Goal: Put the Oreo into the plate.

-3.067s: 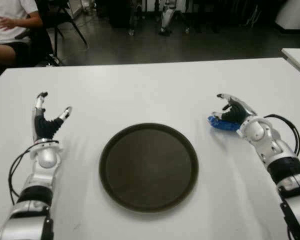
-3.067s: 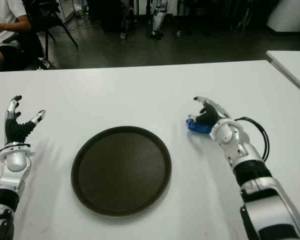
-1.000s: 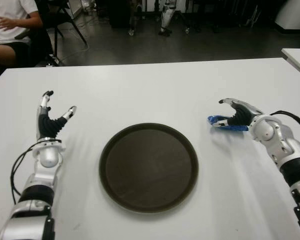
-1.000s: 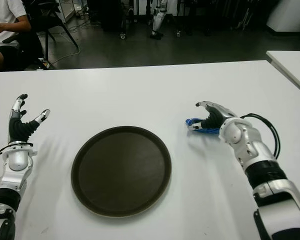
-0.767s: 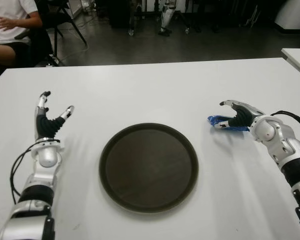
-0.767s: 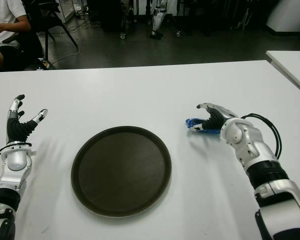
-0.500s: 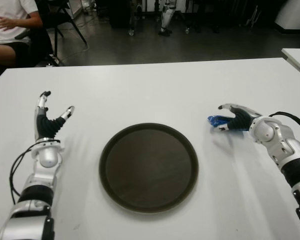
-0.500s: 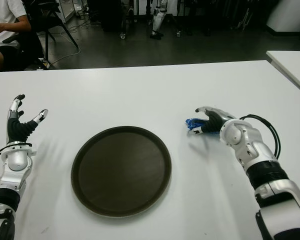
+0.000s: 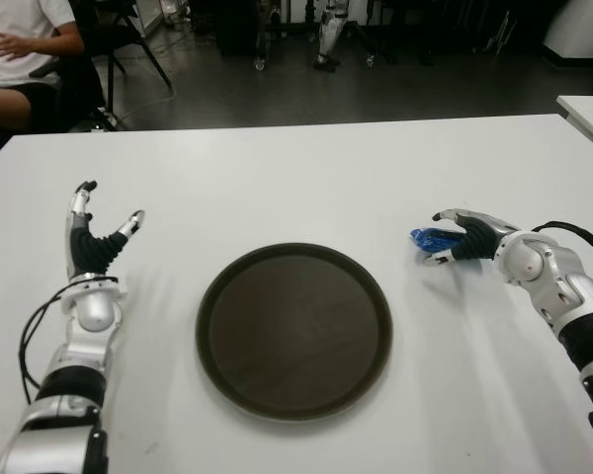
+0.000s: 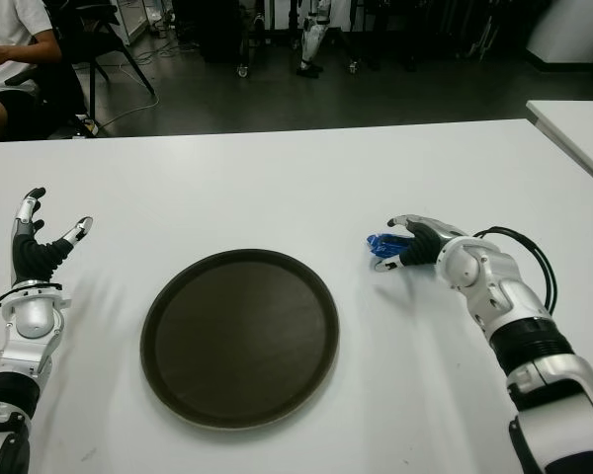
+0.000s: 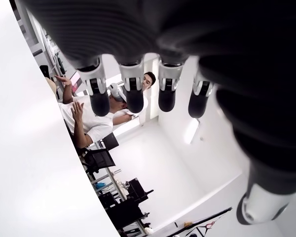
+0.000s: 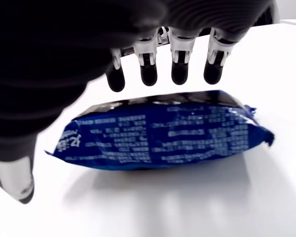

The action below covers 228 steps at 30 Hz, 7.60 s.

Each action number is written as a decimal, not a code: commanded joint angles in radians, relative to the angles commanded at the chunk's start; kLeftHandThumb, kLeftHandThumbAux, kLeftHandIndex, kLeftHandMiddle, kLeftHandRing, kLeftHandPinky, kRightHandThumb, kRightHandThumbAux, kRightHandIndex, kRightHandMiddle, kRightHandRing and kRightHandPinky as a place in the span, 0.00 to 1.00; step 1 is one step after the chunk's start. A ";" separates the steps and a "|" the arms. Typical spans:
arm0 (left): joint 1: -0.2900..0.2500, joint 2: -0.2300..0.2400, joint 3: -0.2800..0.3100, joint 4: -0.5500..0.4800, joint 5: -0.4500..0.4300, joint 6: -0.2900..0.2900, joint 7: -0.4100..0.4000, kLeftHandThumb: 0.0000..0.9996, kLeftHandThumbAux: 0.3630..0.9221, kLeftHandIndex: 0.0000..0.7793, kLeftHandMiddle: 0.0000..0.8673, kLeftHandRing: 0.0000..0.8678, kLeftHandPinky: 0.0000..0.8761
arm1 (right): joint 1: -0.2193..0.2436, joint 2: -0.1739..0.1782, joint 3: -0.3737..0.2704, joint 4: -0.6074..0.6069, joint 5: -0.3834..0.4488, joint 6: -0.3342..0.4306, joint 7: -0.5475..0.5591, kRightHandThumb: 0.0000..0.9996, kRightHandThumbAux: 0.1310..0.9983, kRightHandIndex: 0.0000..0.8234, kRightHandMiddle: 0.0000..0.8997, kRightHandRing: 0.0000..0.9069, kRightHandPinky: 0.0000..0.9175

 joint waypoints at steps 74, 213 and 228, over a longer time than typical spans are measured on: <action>-0.018 0.006 0.017 0.038 -0.031 0.001 -0.048 0.00 0.51 0.02 0.01 0.00 0.00 | -0.016 0.009 0.014 -0.007 -0.008 0.020 0.064 0.02 0.54 0.00 0.02 0.04 0.07; 0.105 -0.008 0.022 -0.272 -0.028 0.155 -0.094 0.00 0.40 0.05 0.05 0.02 0.00 | 0.041 0.032 -0.058 -0.173 0.081 0.168 0.128 0.62 0.69 0.53 0.78 0.77 0.52; 0.111 -0.010 0.027 -0.282 -0.039 0.162 -0.116 0.00 0.43 0.05 0.05 0.01 0.00 | 0.051 0.040 -0.075 -0.171 0.095 0.149 0.089 0.67 0.69 0.51 0.79 0.80 0.71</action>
